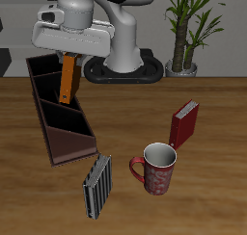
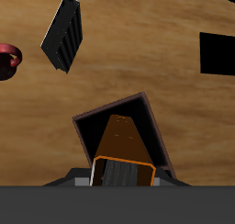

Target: Place the orange book into the right desk caddy's left compartment and place the red mug into the right desk caddy's right compartment

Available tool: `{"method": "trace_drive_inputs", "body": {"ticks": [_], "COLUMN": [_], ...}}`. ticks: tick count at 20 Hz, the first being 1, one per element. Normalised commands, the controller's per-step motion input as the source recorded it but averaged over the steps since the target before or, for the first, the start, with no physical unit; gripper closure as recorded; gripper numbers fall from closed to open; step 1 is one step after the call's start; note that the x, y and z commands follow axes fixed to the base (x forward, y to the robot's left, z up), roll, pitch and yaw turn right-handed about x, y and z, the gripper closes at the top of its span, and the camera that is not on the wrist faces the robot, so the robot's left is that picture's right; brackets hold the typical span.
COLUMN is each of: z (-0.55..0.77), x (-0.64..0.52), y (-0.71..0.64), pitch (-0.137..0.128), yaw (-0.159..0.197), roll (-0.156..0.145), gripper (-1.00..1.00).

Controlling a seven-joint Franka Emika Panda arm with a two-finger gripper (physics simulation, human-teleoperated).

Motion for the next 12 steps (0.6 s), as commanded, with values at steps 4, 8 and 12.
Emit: {"method": "trace_drive_inputs", "body": {"ticks": [4,8,12], "z": [-0.1,-0.18,-0.25], "x": [0.06,0.08,0.1], "y": [0.0,-0.03,-0.03], "pitch": [0.012,0.019,0.028], "yaw": [-0.017,-0.011,-0.029], "roll": [-0.009,-0.012,-0.017], "gripper": [1.0,1.0,1.0]}}
